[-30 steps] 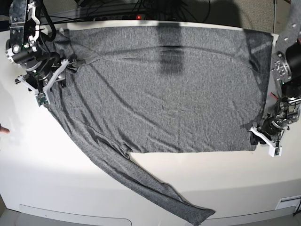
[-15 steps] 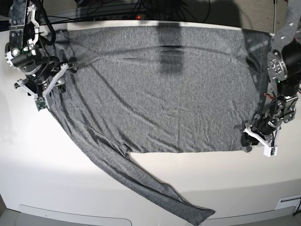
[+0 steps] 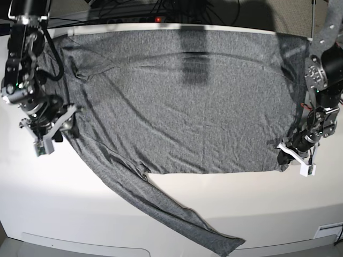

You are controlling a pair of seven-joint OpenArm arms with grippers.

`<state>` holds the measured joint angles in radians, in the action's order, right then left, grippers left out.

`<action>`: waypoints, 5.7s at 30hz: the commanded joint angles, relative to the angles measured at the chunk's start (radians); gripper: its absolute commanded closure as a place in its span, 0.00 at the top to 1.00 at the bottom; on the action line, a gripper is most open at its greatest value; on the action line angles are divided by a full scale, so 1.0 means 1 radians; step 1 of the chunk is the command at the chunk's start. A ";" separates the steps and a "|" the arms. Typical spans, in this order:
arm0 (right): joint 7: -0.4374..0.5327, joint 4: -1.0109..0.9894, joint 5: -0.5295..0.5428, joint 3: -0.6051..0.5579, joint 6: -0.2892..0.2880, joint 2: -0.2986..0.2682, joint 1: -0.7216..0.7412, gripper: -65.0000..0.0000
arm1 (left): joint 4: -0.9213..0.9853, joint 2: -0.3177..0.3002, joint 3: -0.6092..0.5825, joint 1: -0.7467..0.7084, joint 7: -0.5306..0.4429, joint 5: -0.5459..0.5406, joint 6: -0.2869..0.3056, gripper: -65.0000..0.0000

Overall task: Fold the T-shirt properly
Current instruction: 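Release the shirt with the right gripper and move it to the sleeve seam, then grasp the shirt edge at the sleeve seam with the right gripper, then lift the side edge with both grippers and fold it over the shirt body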

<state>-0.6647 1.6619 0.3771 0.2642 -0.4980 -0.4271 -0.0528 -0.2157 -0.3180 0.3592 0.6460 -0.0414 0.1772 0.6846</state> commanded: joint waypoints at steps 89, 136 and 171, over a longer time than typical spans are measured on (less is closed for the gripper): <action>0.093 -1.348 -0.268 -0.490 -0.116 0.104 0.853 0.44 | -0.006 -0.007 -0.001 0.021 0.018 0.005 0.004 0.00; -0.089 -0.873 -0.077 -0.483 -0.116 -0.030 0.740 0.00 | -0.291 -0.042 -0.001 -0.023 0.369 -0.355 0.014 0.00; -0.365 0.056 0.255 0.341 -0.161 -0.076 -0.145 0.00 | -1.312 -0.223 0.001 -0.907 0.625 -0.945 0.014 0.00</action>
<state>-1.0466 1.7000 0.6304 0.5945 -0.6559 -0.4805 -0.2062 -1.5124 -0.5179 0.3515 -0.2703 0.6064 -0.7532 0.6926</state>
